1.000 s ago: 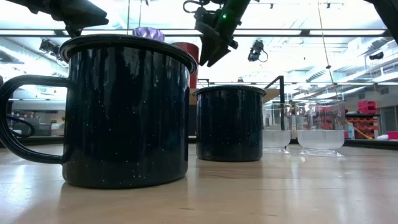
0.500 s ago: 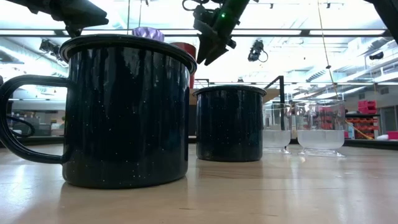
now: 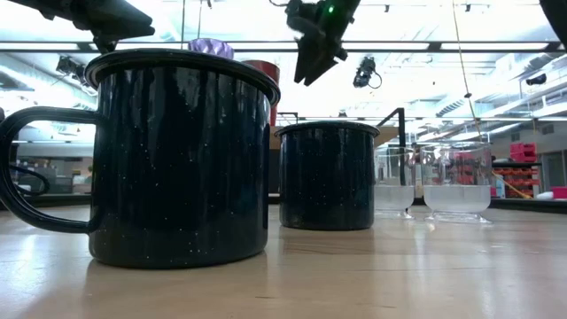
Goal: Stack small to large cups/mugs on shelf
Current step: Put the blue mug on the shelf
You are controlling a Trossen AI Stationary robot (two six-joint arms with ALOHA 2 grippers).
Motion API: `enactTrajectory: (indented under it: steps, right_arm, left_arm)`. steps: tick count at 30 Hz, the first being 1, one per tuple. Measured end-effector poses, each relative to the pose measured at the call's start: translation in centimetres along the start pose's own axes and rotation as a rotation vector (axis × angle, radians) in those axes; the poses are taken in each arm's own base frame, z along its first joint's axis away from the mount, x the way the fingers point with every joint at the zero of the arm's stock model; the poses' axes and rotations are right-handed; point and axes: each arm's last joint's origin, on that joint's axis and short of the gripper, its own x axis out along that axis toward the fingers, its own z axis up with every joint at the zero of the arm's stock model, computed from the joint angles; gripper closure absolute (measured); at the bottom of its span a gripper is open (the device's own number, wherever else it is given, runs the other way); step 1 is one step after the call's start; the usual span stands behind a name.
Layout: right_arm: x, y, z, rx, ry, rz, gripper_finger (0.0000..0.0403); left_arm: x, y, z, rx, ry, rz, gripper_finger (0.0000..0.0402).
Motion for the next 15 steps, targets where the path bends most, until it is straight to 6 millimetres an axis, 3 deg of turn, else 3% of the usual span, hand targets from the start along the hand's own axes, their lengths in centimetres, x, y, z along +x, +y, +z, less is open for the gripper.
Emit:
enactTrajectory:
  steps: [5, 15]
  right_arm:
    - [-1.8, 2.4, -0.3, -0.040, -0.012, 0.165, 0.0174]
    - [-2.9, 10.9, -2.3, -0.230, 0.035, 0.322, 0.0174]
  left_arm:
    - [0.0, 0.0, 0.0, 0.001, -0.001, 0.000, 0.0292]
    - [0.0, 0.0, -0.2, -0.004, 0.019, 0.003, 0.0292]
